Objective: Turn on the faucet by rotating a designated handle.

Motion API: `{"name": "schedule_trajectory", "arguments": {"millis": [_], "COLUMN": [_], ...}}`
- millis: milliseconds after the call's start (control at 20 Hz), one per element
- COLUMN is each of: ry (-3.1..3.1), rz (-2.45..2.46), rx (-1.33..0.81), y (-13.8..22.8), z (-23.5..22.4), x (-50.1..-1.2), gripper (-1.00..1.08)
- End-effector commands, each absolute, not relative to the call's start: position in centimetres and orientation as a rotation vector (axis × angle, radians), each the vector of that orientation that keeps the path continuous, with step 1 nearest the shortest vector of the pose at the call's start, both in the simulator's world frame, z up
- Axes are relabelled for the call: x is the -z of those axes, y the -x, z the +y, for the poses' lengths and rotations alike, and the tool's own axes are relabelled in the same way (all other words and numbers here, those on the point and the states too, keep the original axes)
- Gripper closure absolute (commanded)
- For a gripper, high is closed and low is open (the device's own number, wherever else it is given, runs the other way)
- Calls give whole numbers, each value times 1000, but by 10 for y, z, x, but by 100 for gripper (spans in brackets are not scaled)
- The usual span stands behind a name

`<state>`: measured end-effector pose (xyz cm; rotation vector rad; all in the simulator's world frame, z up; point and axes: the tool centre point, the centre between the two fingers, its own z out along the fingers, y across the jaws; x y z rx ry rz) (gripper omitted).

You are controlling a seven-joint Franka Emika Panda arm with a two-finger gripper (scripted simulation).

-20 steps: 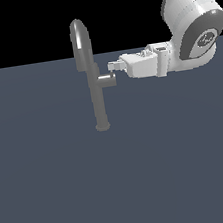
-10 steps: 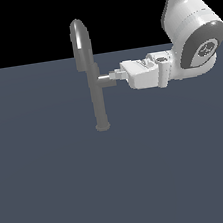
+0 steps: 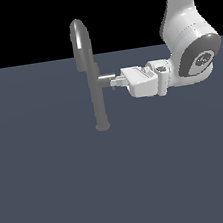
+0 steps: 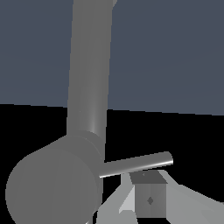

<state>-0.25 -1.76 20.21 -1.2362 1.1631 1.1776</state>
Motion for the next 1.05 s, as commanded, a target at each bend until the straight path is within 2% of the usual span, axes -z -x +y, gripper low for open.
{"name": "schedule_trajectory", "arguments": {"millis": [0,250,300,1000], "ry": [1217,1208,1241,1209], "rz": [1195,1209,1152,1207], "rx": [-1194,-1205,-1173,-1204], "y": [3,0,-7,-27], "z": [-18,-18,-18,-18], "x": [-175,-154,-192,-138], "gripper": [108,108,108,108]}}
